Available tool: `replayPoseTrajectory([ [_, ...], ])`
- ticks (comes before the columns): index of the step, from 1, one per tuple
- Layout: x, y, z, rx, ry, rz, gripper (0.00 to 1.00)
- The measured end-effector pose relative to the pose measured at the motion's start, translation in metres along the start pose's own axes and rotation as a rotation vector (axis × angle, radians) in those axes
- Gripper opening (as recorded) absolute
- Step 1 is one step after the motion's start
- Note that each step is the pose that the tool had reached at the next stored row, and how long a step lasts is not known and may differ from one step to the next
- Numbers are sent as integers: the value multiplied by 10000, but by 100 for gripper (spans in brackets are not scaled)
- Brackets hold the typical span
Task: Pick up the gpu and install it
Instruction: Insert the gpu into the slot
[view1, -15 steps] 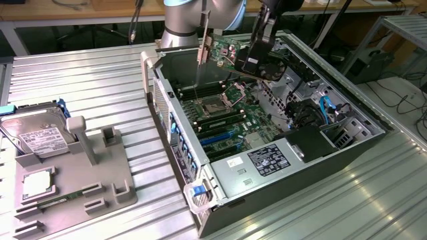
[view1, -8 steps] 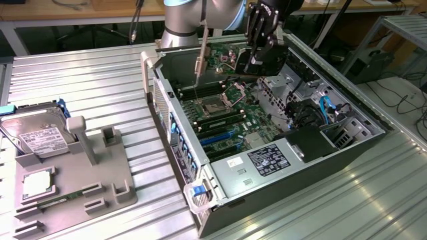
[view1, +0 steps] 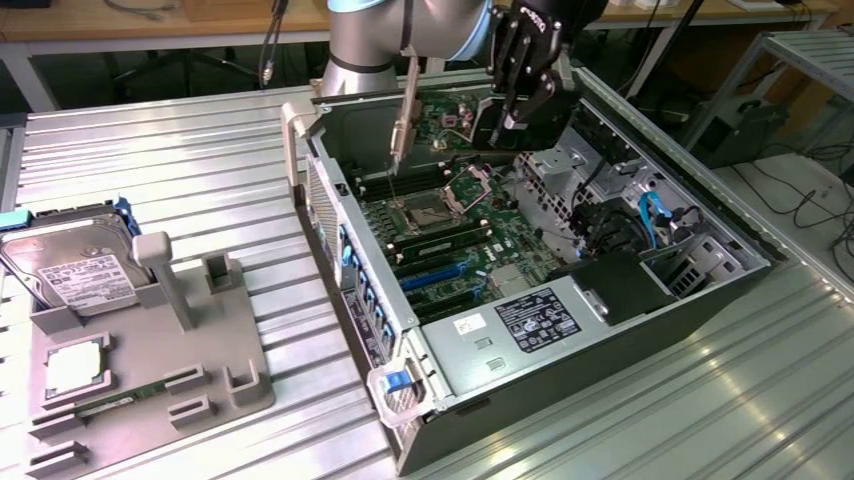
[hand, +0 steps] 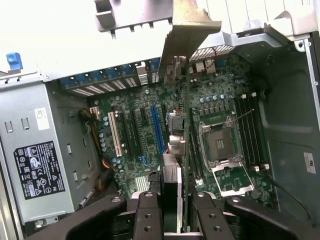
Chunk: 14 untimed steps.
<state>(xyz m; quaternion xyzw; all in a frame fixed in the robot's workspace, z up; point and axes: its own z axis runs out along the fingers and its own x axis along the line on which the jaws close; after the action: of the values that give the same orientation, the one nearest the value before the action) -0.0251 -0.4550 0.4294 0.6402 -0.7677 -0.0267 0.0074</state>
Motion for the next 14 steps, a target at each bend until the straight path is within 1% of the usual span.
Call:
replayPoseTrajectory([
  [2,0,0,1,35,0,-131,28],
  [3,2,-1,2,63,-4,-138,28],
  [4,4,-1,2,71,-6,-141,28],
  [10,10,-2,3,73,-5,-174,28],
  [12,9,-2,6,70,-1,-296,28],
  [14,9,-2,10,64,11,-573,28],
])
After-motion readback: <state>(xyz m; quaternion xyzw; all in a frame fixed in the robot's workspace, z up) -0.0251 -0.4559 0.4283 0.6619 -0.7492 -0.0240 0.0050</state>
